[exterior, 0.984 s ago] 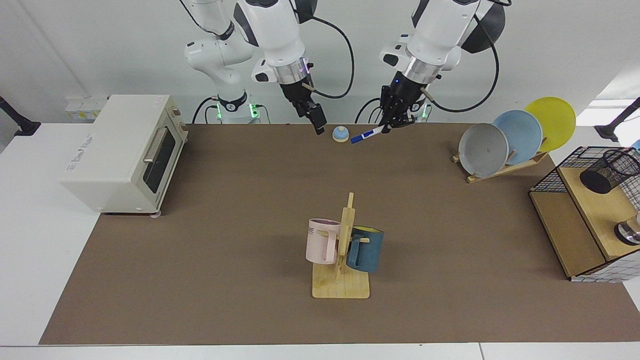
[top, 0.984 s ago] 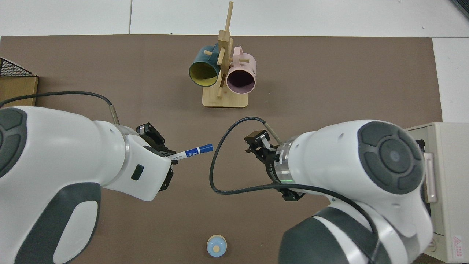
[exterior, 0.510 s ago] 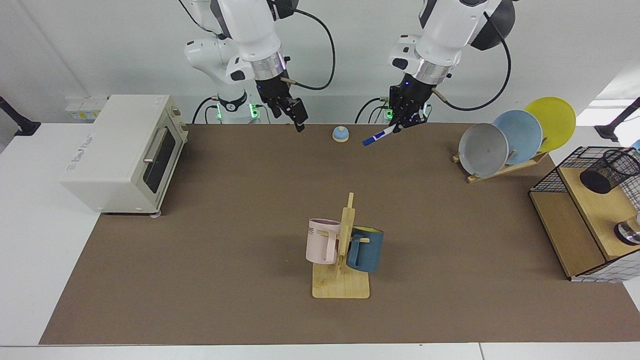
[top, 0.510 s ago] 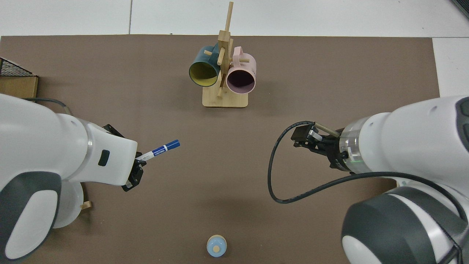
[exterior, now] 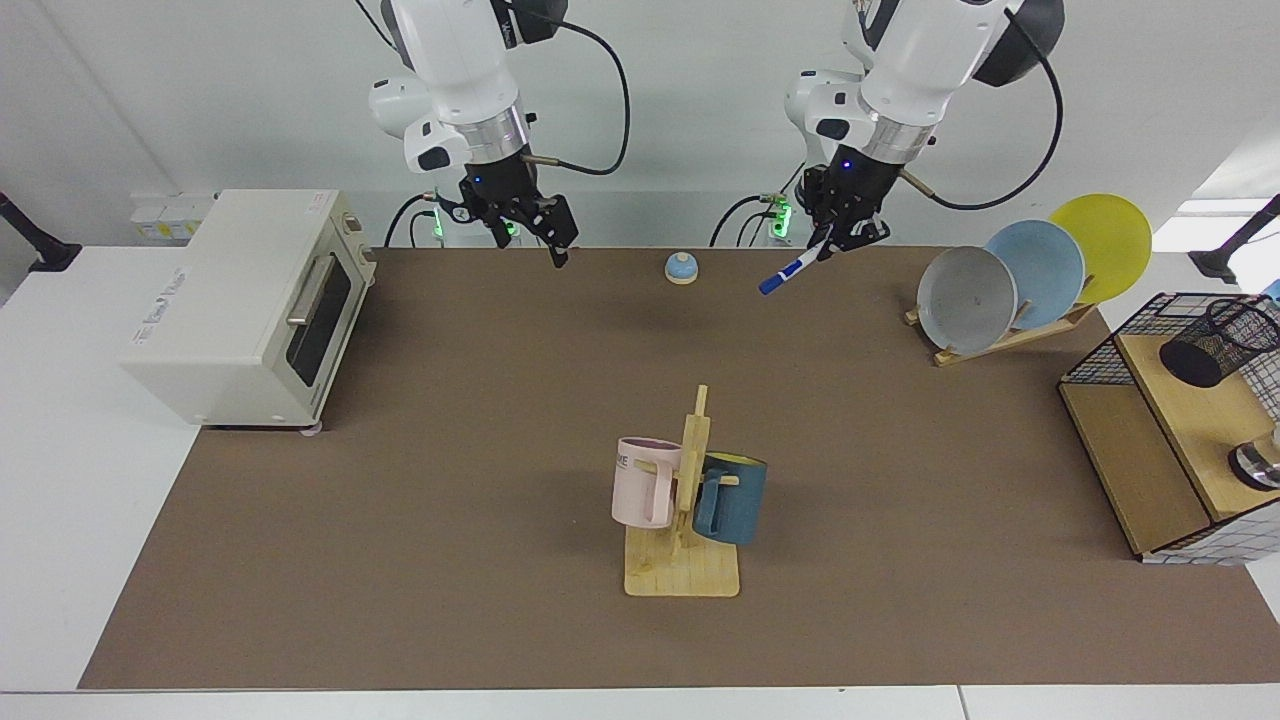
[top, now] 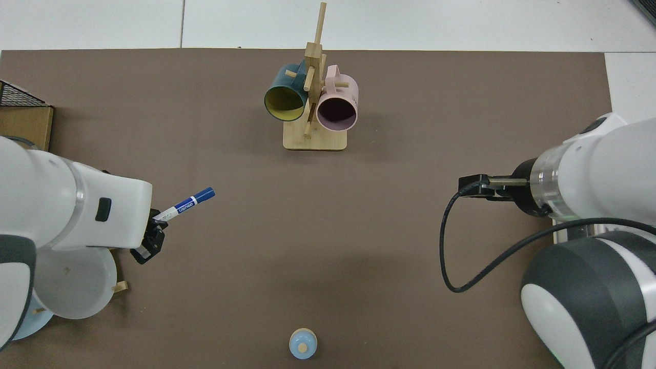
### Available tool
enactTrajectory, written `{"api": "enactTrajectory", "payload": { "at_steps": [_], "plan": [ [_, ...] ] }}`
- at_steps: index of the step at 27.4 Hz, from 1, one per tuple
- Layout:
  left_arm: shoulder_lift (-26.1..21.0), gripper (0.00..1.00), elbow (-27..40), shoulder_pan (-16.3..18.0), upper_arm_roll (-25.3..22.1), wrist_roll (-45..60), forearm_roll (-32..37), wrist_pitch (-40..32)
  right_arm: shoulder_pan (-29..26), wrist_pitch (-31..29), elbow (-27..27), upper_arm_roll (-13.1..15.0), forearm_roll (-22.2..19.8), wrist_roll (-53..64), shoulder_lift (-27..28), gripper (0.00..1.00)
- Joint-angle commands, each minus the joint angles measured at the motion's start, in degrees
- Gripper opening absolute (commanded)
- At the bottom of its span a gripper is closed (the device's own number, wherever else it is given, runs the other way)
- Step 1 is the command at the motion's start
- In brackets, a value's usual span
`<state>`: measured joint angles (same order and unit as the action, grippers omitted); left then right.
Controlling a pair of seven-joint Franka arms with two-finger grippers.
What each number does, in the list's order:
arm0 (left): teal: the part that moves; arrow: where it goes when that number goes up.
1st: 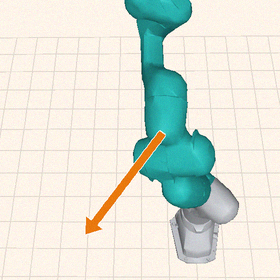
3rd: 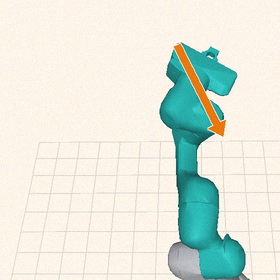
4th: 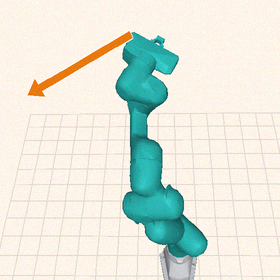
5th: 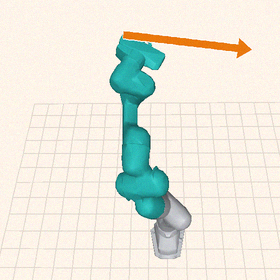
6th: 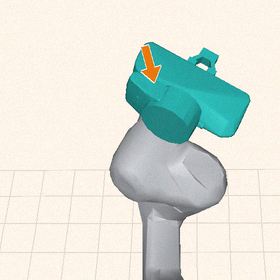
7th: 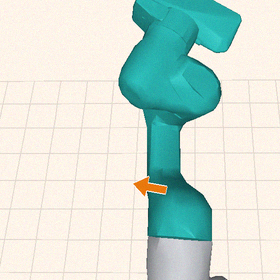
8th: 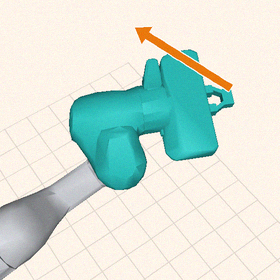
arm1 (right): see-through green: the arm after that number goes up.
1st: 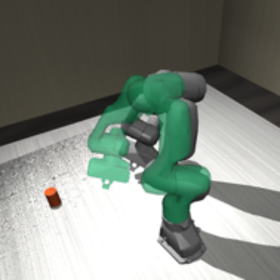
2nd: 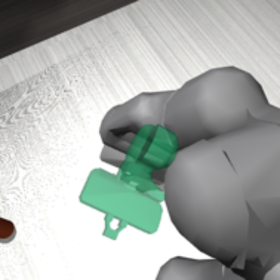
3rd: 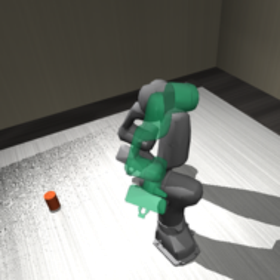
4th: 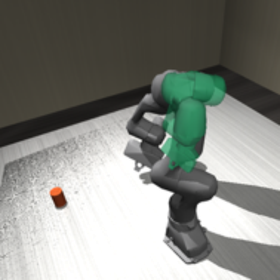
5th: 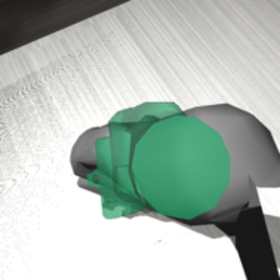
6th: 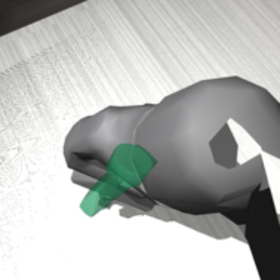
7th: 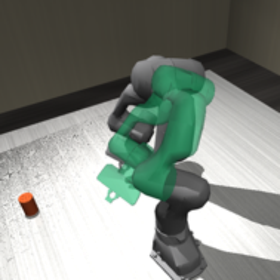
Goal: Put markers into pen holder
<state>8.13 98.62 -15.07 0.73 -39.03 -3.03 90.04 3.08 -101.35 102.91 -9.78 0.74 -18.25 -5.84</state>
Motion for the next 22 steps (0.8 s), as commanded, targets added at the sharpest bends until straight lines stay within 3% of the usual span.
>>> {"api": "enactTrajectory", "payload": {
  "at_steps": [1, 8, 16, 22],
  "plan": [
    [-0.31, 0.0, -2.03, 2.24, 0.58, 0.36, 1.09, -2.5, -3.16, -1.58, -0.34, -0.85, -1.09, 5.58, 1.27, 0.99],
    [-0.22, 0.0, -2.73, 4.26, 0.5, -0.52, 1.09, -3.73, -3.69, 0.88, -4.91, -0.85, -1.89, 8.22, 3.64, 0.99],
    [-0.13, 0.0, -3.0, 5.05, 0.58, -0.43, 2.84, -5.05, -3.52, 8.18, -15.89, -0.94, -3.64, 8.93, 9.44, 0.99],
    [0.13, 0.0, -3.17, 5.05, 0.5, -0.52, 7.58, -6.54, -3.6, 8.62, -16.17, -0.94, -3.82, 9.1, 9.71, 0.99]
  ]
}}
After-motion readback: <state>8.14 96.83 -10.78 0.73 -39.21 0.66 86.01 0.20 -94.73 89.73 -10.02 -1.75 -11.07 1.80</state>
